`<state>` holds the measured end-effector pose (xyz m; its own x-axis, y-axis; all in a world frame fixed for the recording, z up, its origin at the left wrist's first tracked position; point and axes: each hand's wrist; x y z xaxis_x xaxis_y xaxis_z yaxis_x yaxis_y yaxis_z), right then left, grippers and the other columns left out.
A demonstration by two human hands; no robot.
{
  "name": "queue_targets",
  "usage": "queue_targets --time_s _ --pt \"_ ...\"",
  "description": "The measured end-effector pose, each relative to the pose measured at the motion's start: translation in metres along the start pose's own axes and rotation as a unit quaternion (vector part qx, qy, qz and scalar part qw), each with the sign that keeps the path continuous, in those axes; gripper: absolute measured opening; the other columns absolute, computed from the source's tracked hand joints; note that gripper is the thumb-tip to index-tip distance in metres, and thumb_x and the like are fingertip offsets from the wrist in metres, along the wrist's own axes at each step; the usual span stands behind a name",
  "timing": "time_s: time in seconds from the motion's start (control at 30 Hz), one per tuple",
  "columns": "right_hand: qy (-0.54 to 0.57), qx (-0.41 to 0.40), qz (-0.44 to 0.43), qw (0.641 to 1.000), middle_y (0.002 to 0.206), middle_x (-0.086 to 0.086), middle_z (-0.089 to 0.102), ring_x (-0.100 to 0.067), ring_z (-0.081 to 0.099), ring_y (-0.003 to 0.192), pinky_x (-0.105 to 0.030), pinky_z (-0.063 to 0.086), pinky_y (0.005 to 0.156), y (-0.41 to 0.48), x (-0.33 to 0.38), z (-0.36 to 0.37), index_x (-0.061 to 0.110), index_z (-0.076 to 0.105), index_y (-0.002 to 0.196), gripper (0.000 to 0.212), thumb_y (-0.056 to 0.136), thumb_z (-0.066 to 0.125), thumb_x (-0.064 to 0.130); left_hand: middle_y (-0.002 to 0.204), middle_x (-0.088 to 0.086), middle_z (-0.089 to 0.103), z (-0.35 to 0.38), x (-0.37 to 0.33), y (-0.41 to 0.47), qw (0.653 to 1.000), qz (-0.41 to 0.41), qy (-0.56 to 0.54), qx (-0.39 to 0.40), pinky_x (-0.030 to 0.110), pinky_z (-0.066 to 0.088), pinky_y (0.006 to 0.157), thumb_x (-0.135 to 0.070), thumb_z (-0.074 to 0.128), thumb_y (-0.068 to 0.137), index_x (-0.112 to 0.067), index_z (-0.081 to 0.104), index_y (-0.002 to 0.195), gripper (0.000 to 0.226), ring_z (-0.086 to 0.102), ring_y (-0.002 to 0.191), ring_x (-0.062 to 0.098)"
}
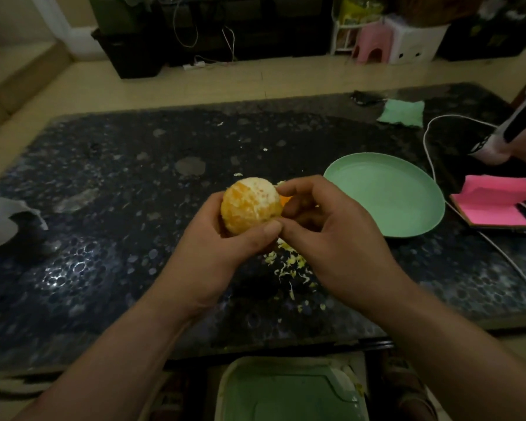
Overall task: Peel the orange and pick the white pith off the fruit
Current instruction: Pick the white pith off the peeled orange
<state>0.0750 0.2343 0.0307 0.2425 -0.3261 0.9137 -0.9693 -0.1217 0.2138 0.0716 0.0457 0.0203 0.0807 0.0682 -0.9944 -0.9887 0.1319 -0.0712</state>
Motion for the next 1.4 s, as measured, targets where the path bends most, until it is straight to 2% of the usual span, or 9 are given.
queue_targets --time_s 0.07,0.23,0.37,0.57,0.73,0.87,0.97,1.27,1.4 --pt "0.02 0.003 0.001 1.0 0.096 0.01 0.07 -0.008 0.073 0.089 -0.019 0.056 0.074 0.0 0.0 0.001 0.037 0.066 0.118 0.03 0.094 0.078 0.023 0.118 0.002 0.076 -0.002 -0.002 -0.001 0.999 0.023 0.031 -0.003 0.036 0.064 0.086 -0.025 0.087 0.076 -0.022 0.061 0.132 0.062 0.075 0.109 0.023" --pt "0.046 -0.005 0.008 0.999 0.094 0.008 0.073 -0.01 0.074 0.089 -0.026 0.06 0.077 0.001 -0.001 0.002 0.036 0.067 0.115 0.027 0.095 0.078 0.022 0.12 -0.001 0.074 -0.009 0.0 -0.001 0.997 0.027 0.079 -0.002 0.041 0.064 0.088 -0.03 0.093 0.077 -0.026 0.058 0.131 0.064 0.074 0.111 0.022" --pt "0.034 -0.02 0.006 0.999 0.097 0.009 0.072 -0.01 0.074 0.092 -0.032 0.062 0.082 0.001 -0.002 0.003 0.033 0.068 0.116 0.025 0.095 0.078 0.026 0.111 -0.003 0.077 -0.004 0.001 -0.001 0.996 0.032 0.083 -0.028 0.031 0.063 0.079 -0.036 0.084 0.073 -0.024 0.064 0.124 0.056 0.076 0.103 0.018" --pt "-0.035 -0.014 -0.023 0.999 0.104 0.016 0.072 -0.003 0.07 0.101 -0.024 0.058 0.086 0.002 0.0 0.005 0.031 0.069 0.113 0.02 0.095 0.077 0.026 0.104 -0.007 0.076 -0.001 0.007 -0.001 0.986 0.026 0.149 -0.069 0.031 0.063 0.074 -0.056 0.089 0.072 -0.027 0.065 0.12 0.061 0.075 0.093 0.014" --pt "-0.079 -0.026 -0.047 0.995 0.098 0.016 0.072 -0.001 0.07 0.098 -0.023 0.059 0.084 0.0 0.001 0.005 0.029 0.067 0.106 0.016 0.095 0.077 0.032 0.096 -0.01 0.073 0.0 0.006 -0.003 0.964 0.064 0.225 -0.124 0.017 0.052 0.062 -0.051 0.084 0.081 -0.033 0.063 0.112 0.043 0.069 0.082 0.005" --pt "-0.152 -0.027 -0.082 0.985 0.097 0.014 0.071 -0.007 0.07 0.095 -0.034 0.06 0.08 -0.002 0.001 0.006 0.03 0.064 0.107 0.018 0.095 0.072 0.042 0.107 -0.007 0.067 0.0 0.008 -0.004 0.943 0.1 0.283 -0.144 0.029 0.055 0.067 -0.062 0.077 0.072 -0.039 0.056 0.111 0.049 0.067 0.09 0.011" --pt "-0.19 -0.018 -0.095 0.977 0.095 0.014 0.07 -0.006 0.069 0.092 -0.036 0.059 0.078 -0.003 0.0 0.004 0.032 0.063 0.108 0.016 0.098 0.068 0.043 0.108 -0.005 0.064 -0.001 0.01 -0.003 0.932 0.12 0.309 -0.149 0.035 0.055 0.071 -0.057 0.079 0.073 -0.037 0.054 0.111 0.05 0.065 0.094 0.015" --pt "-0.27 -0.017 -0.117 0.956 0.081 0.011 0.069 -0.01 0.06 0.069 -0.037 0.052 0.062 -0.001 -0.004 0.001 0.026 0.068 0.104 0.008 0.101 0.067 0.034 0.107 -0.007 0.056 -0.001 0.013 -0.004 0.912 0.135 0.359 -0.145 0.029 0.046 0.068 -0.052 0.084 0.074 -0.033 0.052 0.109 0.051 0.06 0.091 0.011" --pt "-0.322 -0.012 -0.131 0.937 0.078 0.008 0.067 -0.017 0.061 0.066 -0.038 0.051 0.058 -0.002 -0.004 0.001 0.025 0.067 0.1 0.01 0.101 0.065 0.035 0.106 -0.009 0.053 0.001 0.013 -0.005 0.899 0.137 0.39 -0.143 0.034 0.051 0.068 -0.05 0.085 0.073 -0.031 0.051 0.109 0.053 0.057 0.087 0.007"
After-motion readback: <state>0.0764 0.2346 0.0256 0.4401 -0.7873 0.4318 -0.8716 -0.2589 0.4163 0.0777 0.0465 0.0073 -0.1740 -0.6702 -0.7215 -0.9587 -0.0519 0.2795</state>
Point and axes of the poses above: each hand's wrist, its own y-axis towards the middle knuckle, its own z-axis out of the palm, x = y × z
